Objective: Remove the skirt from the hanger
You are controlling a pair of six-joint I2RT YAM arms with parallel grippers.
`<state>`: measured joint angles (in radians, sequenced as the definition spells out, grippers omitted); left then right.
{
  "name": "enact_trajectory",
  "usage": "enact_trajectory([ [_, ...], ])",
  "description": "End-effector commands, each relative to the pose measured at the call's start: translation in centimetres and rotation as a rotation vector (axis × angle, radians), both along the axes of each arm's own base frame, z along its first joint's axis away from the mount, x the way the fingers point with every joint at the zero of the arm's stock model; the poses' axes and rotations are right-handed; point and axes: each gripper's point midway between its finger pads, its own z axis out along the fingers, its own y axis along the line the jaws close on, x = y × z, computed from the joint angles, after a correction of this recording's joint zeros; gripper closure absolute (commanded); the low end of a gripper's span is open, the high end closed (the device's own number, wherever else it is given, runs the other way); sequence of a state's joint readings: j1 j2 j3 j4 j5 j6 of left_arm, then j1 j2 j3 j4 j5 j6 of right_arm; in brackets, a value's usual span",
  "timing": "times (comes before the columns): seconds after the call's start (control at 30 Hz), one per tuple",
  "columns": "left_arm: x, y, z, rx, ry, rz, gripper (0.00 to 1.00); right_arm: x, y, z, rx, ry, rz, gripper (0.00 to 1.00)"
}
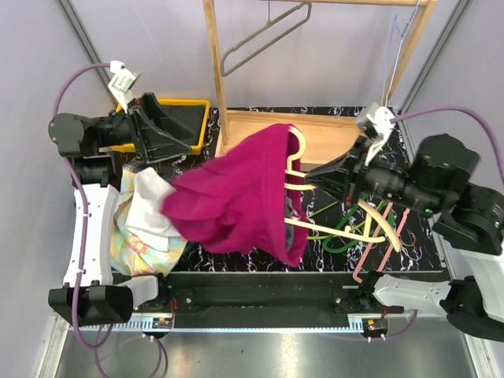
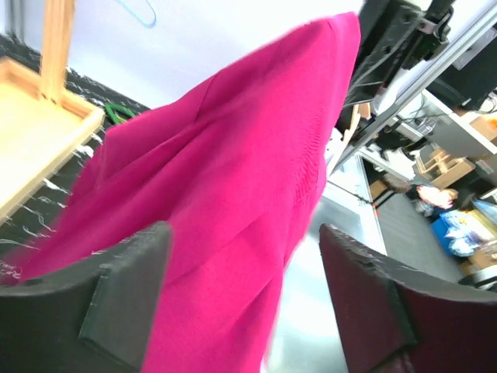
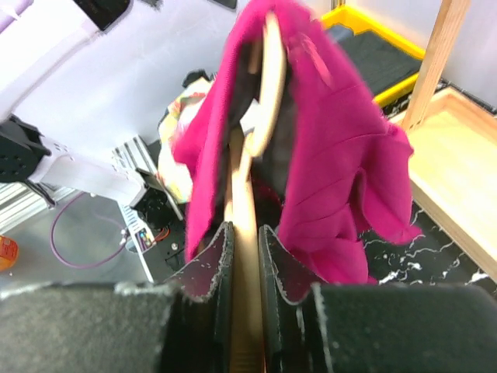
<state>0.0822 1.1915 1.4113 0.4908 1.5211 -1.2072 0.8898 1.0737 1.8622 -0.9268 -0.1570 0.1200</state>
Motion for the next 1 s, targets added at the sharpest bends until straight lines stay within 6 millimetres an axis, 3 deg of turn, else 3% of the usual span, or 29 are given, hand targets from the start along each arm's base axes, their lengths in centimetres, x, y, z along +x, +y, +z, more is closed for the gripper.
enact_trajectory([
  [0.0,-2.6,0.2,-2.6,0.065,0.027,-0.083,0.17,-0.1,-0.9,5.3,0.153,-0.134,-0.026,1.00],
  [0.13,-4.1,0.2,-5.3,0.062,0.073,-0.110,0.18,0.0,-0.9,6.2,0.178,-0.158,-0.028,1.00],
  [0.43,-5.4,-0.5,-12.3,0.026,0.198,-0.122,0.21,0.2,-0.6,8.2,0.208,-0.193,-0.025,1.00],
  [0.53,-5.6,-1.1,-15.8,0.017,0.232,-0.109,0.23,0.3,-0.4,8.4,0.216,-0.193,-0.027,1.00],
  [0.6,-5.0,-1.5,-18.6,0.017,0.246,-0.071,0.25,1.1,-1.4,8.2,0.198,-0.202,-0.091,1.00],
  [0.63,-4.4,-2.0,-20.9,0.047,0.240,-0.026,0.25,1.2,-2.5,8.3,0.199,-0.213,-0.134,1.00],
  [0.67,-3.6,-2.0,-21.5,0.102,0.197,0.033,0.25,2.6,-4.4,8.4,0.199,-0.235,-0.263,1.00],
  [0.7,-3.0,-2.1,-23.1,0.189,0.227,0.091,0.18,3.9,-5.2,7.1,0.174,-0.231,-0.342,1.00],
  [0.73,-3.6,-3.2,-24.8,0.259,0.187,0.014,0.18,3.5,-7.9,7.6,0.219,-0.258,-0.427,1.00],
  [0.77,-1.8,-3.0,-25.7,0.374,0.144,0.105,0.19,4.8,-11.0,8.4,0.286,-0.280,-0.610,1.00],
  [0.8,-0.7,-3.0,-26.6,0.452,0.117,0.159,0.20,6.2,-11.8,5.5,0.249,-0.257,-0.709,1.00],
  [0.83,1.0,-3.1,-27.7,0.570,0.057,0.236,0.19,5.2,-15.4,5.5,0.324,-0.267,-0.816,1.00],
  [0.87,1.9,-3.0,-27.9,0.618,0.028,0.285,0.18,5.6,-19.6,4.5,0.404,-0.223,-1.044,1.00],
  [0.9,2.8,-2.9,-28.0,0.659,0.001,0.335,0.19,6.3,-20.3,0.5,0.361,-0.180,-1.137,1.00],
  [0.93,3.9,-2.9,-28.3,0.729,-0.060,0.365,0.19,4.6,-24.3,-1.0,0.431,-0.155,-1.275,1.00],
  [0.97,4.3,-2.9,-28.7,0.776,-0.092,0.381,0.18,4.2,-25.7,-2.8,0.491,-0.117,-1.352,1.00],
])
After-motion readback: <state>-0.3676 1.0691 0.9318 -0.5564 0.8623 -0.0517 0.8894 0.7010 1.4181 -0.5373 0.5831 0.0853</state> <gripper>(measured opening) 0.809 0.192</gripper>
